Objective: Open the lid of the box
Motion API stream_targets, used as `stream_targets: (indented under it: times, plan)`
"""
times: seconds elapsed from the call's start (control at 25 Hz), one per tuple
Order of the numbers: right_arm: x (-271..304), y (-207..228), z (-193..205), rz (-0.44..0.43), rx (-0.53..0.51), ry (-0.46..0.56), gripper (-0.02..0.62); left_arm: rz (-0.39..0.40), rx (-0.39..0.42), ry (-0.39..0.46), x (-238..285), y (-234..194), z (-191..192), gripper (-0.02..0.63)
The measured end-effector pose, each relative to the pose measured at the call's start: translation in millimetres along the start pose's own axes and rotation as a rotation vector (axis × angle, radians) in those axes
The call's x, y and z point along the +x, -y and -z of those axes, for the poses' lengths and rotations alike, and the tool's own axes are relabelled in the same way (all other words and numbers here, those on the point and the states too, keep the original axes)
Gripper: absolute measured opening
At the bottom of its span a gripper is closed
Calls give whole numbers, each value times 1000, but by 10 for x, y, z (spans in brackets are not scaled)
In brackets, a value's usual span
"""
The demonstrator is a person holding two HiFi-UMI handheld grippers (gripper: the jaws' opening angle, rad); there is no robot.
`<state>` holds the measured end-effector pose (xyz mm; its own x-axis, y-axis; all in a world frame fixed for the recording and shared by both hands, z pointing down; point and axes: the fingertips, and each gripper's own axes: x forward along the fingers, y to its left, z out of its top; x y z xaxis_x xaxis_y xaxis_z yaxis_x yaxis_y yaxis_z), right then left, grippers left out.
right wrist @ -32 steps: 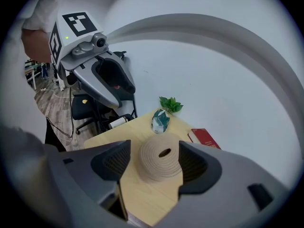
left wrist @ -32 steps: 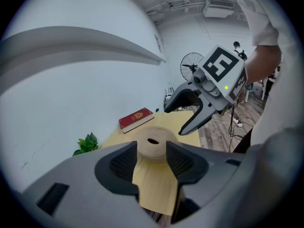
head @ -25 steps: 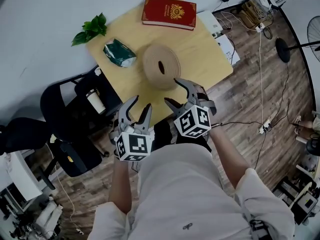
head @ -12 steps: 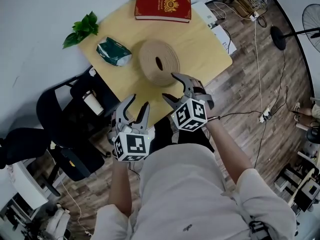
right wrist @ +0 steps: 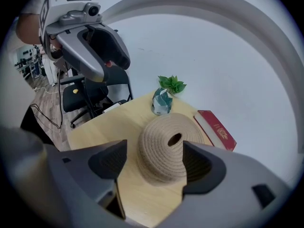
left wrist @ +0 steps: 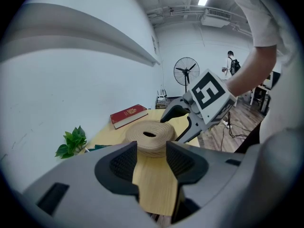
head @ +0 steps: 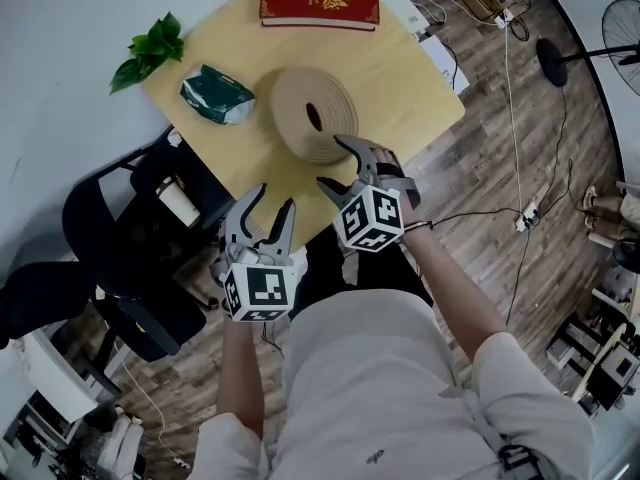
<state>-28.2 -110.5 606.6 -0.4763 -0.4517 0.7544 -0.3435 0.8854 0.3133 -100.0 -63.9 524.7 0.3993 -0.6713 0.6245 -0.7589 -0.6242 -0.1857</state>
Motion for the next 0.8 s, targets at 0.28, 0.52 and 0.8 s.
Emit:
stream_targets:
  times: [0.28, 0.52, 0.8]
  plan:
    - [137, -31, 78, 14, -12, -23, 351, 2, 3, 10, 70, 5, -24, 189]
    - [265, -23, 94, 9, -24, -25, 352, 18, -3, 7, 110, 78, -3, 189]
    - [395, -52, 92, 9, -56, -39, 355, 31, -10, -4, 142, 109, 24, 189]
